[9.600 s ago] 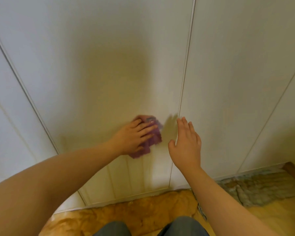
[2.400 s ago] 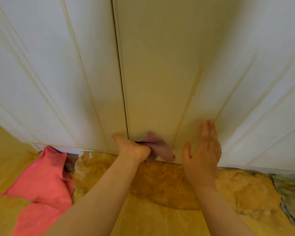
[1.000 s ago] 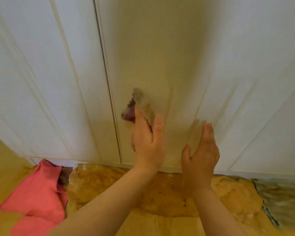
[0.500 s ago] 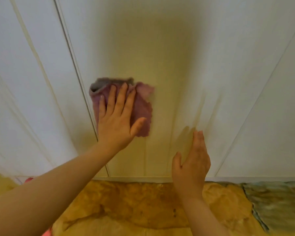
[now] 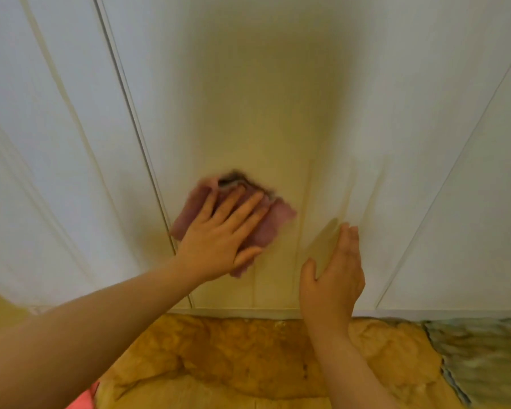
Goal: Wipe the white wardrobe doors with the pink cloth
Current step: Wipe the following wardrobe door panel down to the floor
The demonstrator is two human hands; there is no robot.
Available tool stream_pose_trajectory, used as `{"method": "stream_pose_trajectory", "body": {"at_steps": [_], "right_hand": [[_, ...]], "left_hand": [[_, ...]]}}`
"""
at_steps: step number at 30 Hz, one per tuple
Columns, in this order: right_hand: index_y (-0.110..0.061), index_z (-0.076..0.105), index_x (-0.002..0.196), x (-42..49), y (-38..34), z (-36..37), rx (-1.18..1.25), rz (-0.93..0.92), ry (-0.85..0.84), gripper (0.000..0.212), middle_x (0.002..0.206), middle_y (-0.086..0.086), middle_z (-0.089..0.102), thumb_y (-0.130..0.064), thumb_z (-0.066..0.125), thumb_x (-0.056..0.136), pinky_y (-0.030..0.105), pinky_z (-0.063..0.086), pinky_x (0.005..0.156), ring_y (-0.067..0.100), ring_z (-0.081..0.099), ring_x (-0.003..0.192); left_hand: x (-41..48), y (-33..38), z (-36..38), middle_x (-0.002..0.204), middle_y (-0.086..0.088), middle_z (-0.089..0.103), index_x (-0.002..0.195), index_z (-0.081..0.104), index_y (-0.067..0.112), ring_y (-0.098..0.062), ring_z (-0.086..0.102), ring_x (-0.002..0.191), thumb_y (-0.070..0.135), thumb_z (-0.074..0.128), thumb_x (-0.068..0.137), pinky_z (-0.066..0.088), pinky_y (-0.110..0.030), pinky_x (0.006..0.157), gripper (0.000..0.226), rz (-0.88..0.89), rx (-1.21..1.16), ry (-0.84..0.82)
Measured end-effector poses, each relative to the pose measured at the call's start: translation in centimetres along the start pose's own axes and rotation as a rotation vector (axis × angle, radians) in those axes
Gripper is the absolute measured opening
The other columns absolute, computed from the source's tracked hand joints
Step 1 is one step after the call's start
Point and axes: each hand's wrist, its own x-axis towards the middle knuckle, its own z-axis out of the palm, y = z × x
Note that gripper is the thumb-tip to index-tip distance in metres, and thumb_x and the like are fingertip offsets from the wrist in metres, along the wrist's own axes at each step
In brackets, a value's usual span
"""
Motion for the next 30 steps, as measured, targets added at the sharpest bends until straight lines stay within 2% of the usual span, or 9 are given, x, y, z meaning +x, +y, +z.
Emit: {"method": "stream_pose_trajectory", "body": {"at_steps": [3,5,9,13,15,17,21,27,30], "right_hand": [[-0.013,0.019,0.147,0.2,0.4,-0.1,-0.072,0.006,-0.071,0.067,0.154,0.006,0.019,-0.011,0.049,0.087,0.038,0.02,0.108,0.023,0.024,0.14],[-0.014,0.018,0.147,0.2,0.7,-0.4,-0.099,0.01,-0.106,0.07,0.154,0.006,0.017,-0.009,0.052,0.087,0.039,0.02,0.109,0.023,0.022,0.14],[-0.01,0.022,0.147,0.6,0.2,-0.4,-0.099,0.035,-0.092,0.067,0.153,0.01,0.021,-0.014,0.047,0.084,0.044,0.024,0.107,0.026,0.025,0.139],[-0.011,0.021,0.147,0.6,-0.4,-0.5,-0.089,0.029,-0.096,0.067,0.154,0.008,0.02,-0.016,0.045,0.085,0.042,0.022,0.108,0.024,0.023,0.14],[-0.012,0.02,0.147,0.4,-0.2,-0.5,-0.101,0.022,-0.112,0.067,0.154,0.007,0.019,-0.013,0.049,0.086,0.041,0.021,0.109,0.023,0.023,0.14],[-0.013,0.018,0.147,0.3,0.3,-0.6,-0.115,0.043,-0.139,0.071,0.155,0.005,0.016,-0.009,0.054,0.087,0.04,0.019,0.11,0.022,0.02,0.141],[-0.015,0.015,0.148,0.3,0.3,-0.2,-0.131,0.082,-0.167,0.071,0.156,0.003,0.013,-0.01,0.053,0.088,0.038,0.017,0.11,0.02,0.018,0.141],[-0.013,0.019,0.147,-0.3,-0.1,0.0,-0.111,0.072,-0.167,0.072,0.155,0.005,0.017,-0.008,0.055,0.085,0.039,0.02,0.109,0.021,0.021,0.141],[-0.012,0.021,0.147,-0.4,0.3,0.2,-0.106,0.056,-0.152,0.07,0.154,0.006,0.018,-0.009,0.054,0.085,0.04,0.021,0.109,0.023,0.022,0.14]], "left_hand": [[-3.7,-1.2,1.4,0.129,-0.003,0.059,0.151,0.016,0.016,-0.028,0.038,0.123,0.051,0.014,0.098,0.013,-0.04,0.113,0.063,0.306,0.101,-0.105],[-1.6,-2.2,0.2,0.131,-0.006,0.059,0.144,0.03,0.016,-0.028,0.04,0.118,0.051,0.023,0.096,0.025,-0.041,0.102,0.059,0.198,0.075,-0.016],[1.3,-1.4,-1.5,0.152,-0.006,0.028,0.146,0.024,0.013,-0.026,0.015,0.142,0.053,0.033,0.093,0.005,-0.044,0.116,0.068,-0.152,0.023,0.093],[-3.9,-0.2,1.7,0.136,-0.006,0.055,0.145,0.034,0.014,-0.028,0.036,0.127,0.054,0.033,0.088,-0.002,-0.039,0.116,0.069,0.226,0.049,-0.209],[-3.7,-0.8,1.5,0.124,-0.006,0.063,0.139,0.043,0.016,-0.028,0.041,0.114,0.054,0.033,0.086,0.011,-0.04,0.113,0.067,0.282,0.078,-0.168],[-0.6,-1.5,-0.6,0.136,-0.01,0.054,0.141,0.039,0.014,-0.03,0.038,0.12,0.056,0.034,0.089,0.024,-0.042,0.103,0.067,0.104,0.079,0.018],[4.7,-2.5,-3.1,0.151,-0.013,0.029,0.144,0.032,0.008,-0.035,0.021,0.136,0.052,0.039,0.092,0.005,-0.044,0.114,0.069,-0.274,0.026,0.231],[-6.3,0.5,2.7,0.117,-0.004,0.066,0.149,0.019,0.014,-0.028,0.043,0.106,0.049,0.035,0.085,0.023,-0.04,0.101,0.075,0.252,0.08,-0.168],[-3.1,-0.2,1.1,0.128,-0.005,0.061,0.139,0.037,0.014,-0.03,0.051,0.111,0.05,0.036,0.089,0.03,-0.042,0.095,0.062,0.131,0.056,0.021]]}}
